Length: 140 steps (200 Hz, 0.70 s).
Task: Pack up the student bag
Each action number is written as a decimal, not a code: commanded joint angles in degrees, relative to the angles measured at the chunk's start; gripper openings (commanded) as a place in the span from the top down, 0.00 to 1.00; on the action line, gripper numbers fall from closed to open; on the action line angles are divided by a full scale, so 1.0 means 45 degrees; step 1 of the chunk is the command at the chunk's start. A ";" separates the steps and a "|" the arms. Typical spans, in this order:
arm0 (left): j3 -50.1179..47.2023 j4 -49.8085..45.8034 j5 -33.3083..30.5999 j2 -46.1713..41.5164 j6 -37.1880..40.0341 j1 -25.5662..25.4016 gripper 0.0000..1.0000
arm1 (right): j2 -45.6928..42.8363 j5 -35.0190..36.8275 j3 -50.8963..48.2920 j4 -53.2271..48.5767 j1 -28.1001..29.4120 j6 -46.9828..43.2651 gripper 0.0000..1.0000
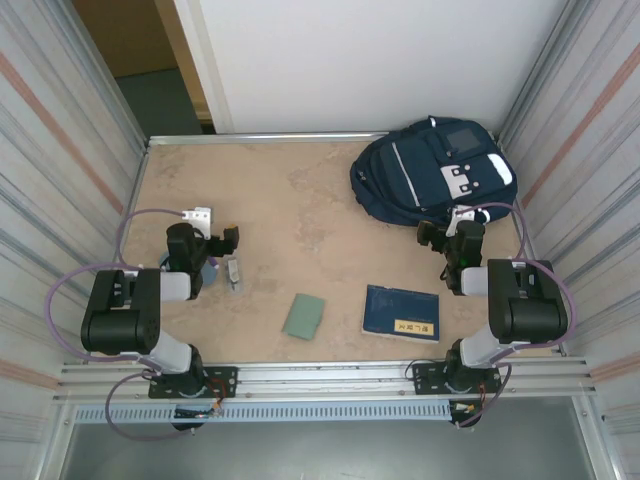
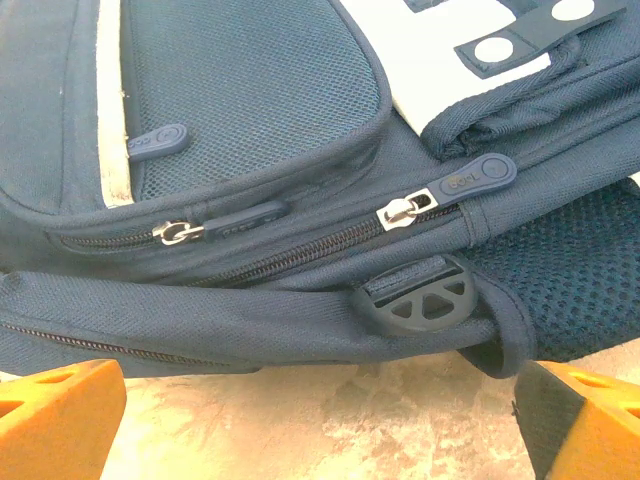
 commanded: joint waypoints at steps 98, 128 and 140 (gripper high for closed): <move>0.0260 0.0060 -0.0149 0.0023 0.0205 -0.0101 0.01 | -0.0047 -0.0001 0.0251 0.0163 -0.0027 -0.0359 0.01; 0.0245 0.0060 -0.0148 0.0019 0.0213 -0.0116 0.01 | -0.0064 0.0004 0.0234 0.0166 -0.0027 -0.0362 0.01; 0.0249 0.0075 -0.0156 -0.0003 0.0208 -0.0099 0.01 | -0.0054 -0.0010 0.0244 0.0153 -0.0056 -0.0365 0.01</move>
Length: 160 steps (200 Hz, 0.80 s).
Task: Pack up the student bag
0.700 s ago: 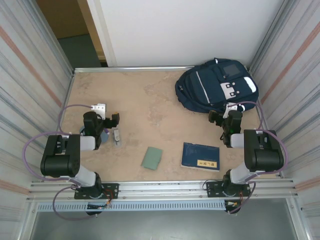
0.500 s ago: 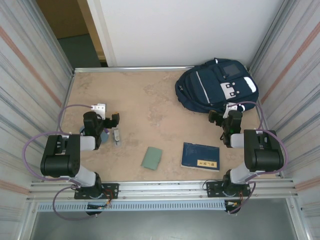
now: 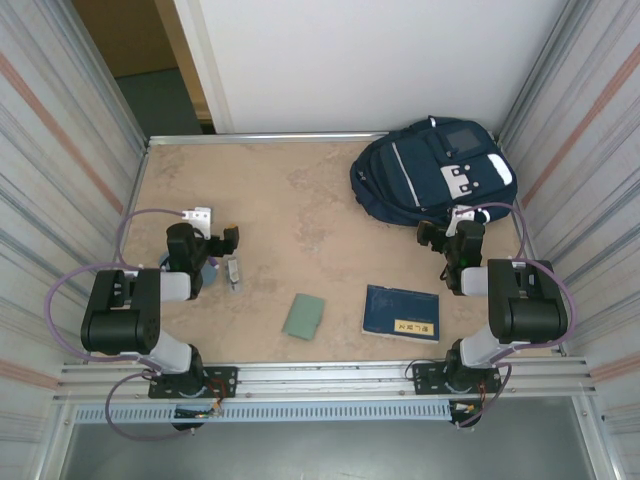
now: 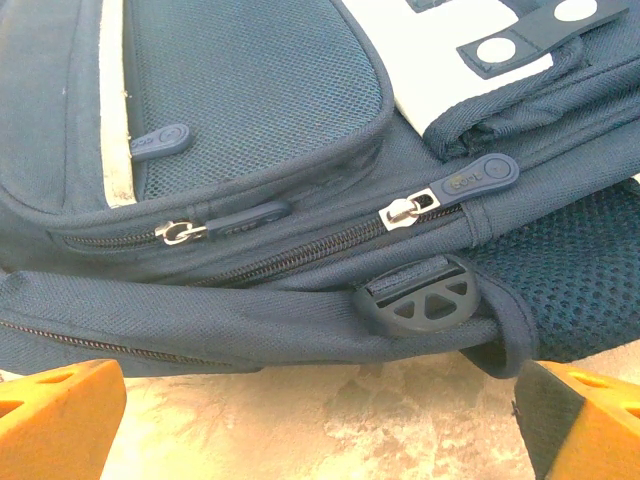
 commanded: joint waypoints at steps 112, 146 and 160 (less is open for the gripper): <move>0.0241 0.0079 -0.0088 0.0012 0.0180 -0.0054 0.01 | -0.0092 0.0017 0.0236 0.0158 -0.0047 -0.0363 0.01; 0.0286 -0.0287 -0.0199 -0.0526 0.0346 -0.0210 0.01 | -0.1077 0.0273 0.1782 -0.3406 -0.0050 -0.0122 0.01; 0.0737 -0.1948 -0.0684 -0.1472 0.0896 -0.0749 0.01 | -0.1689 0.0188 0.2399 -0.5119 -0.0155 0.0314 0.01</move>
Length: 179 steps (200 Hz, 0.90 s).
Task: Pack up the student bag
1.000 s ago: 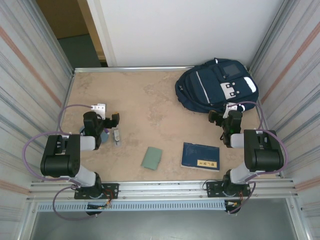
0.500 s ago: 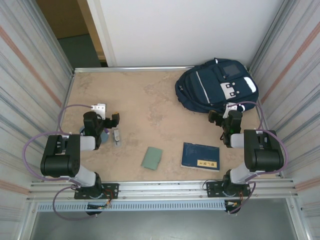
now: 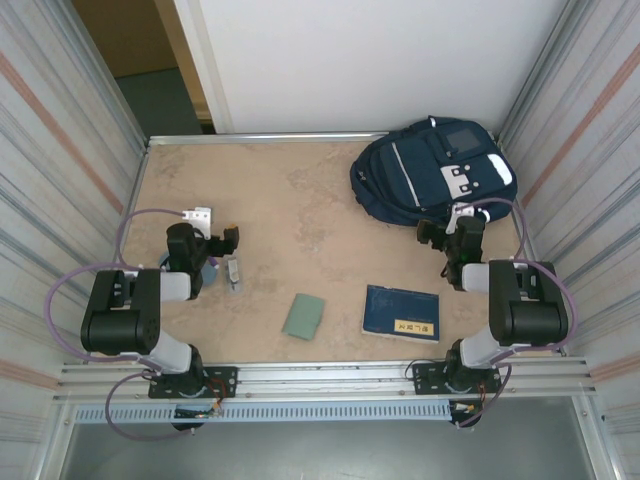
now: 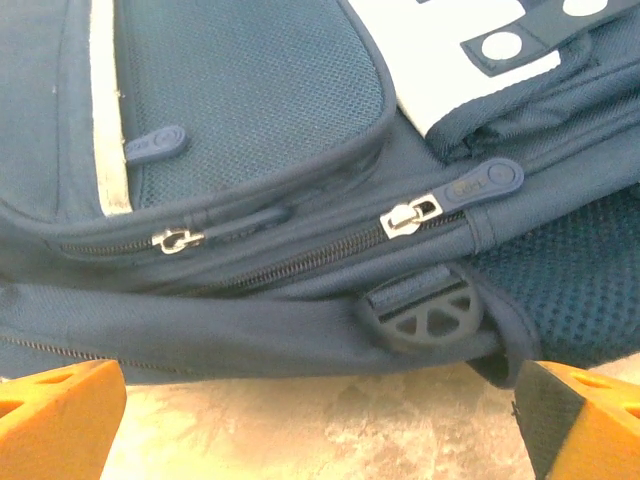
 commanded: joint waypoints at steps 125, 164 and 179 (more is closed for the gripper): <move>0.4488 -1.2024 -0.4942 -0.6102 -0.6119 -0.5618 0.01 | 0.0101 -0.0613 0.7367 -1.0302 0.2812 0.0125 0.07; 0.4122 -1.4298 -0.3267 -0.7434 -0.8241 -0.4640 0.01 | 0.2852 -0.1268 1.0071 -1.2076 0.2924 0.0035 0.15; 0.3648 -1.4113 -0.2154 -0.8089 -0.8097 -0.4465 0.01 | 0.3847 -0.1100 1.1021 -1.2612 0.3079 -0.0146 0.16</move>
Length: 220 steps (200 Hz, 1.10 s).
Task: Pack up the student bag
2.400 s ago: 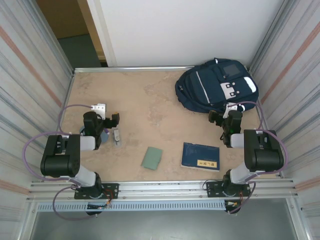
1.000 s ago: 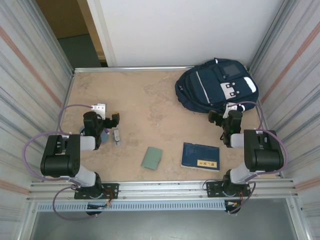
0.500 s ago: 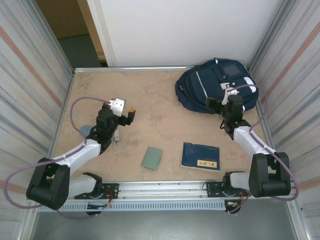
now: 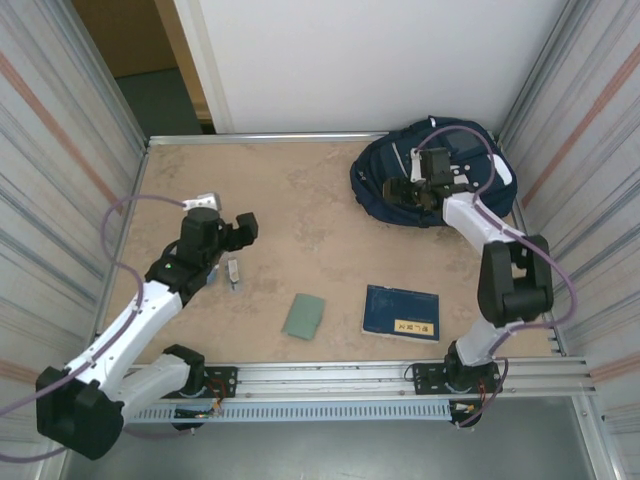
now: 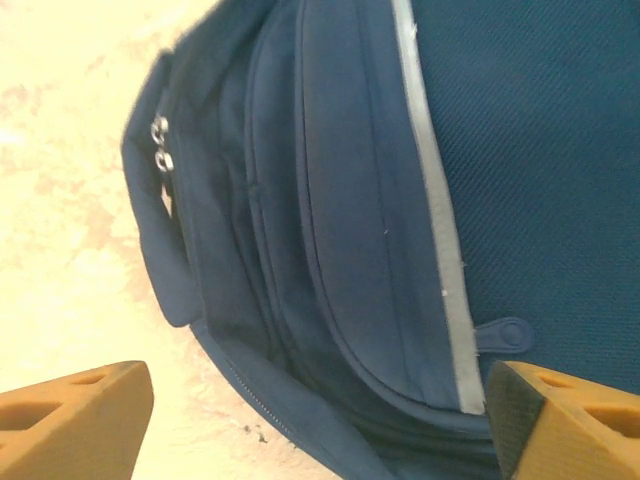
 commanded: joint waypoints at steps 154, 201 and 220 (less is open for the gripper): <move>0.0372 -0.4005 0.7286 0.0967 -0.1389 -0.2561 0.01 | 0.5571 0.1351 0.6181 -0.3559 0.1452 -0.5563 0.98; 0.1033 -0.3038 0.6367 0.2055 -0.1979 -0.1799 0.01 | 0.2432 -0.1527 0.1607 -0.0521 0.3247 -1.1794 1.00; 0.1010 -0.2246 0.6978 0.2467 -0.1869 -0.1129 0.01 | 0.1949 -0.2494 0.0873 -0.0013 0.3543 -1.3302 1.00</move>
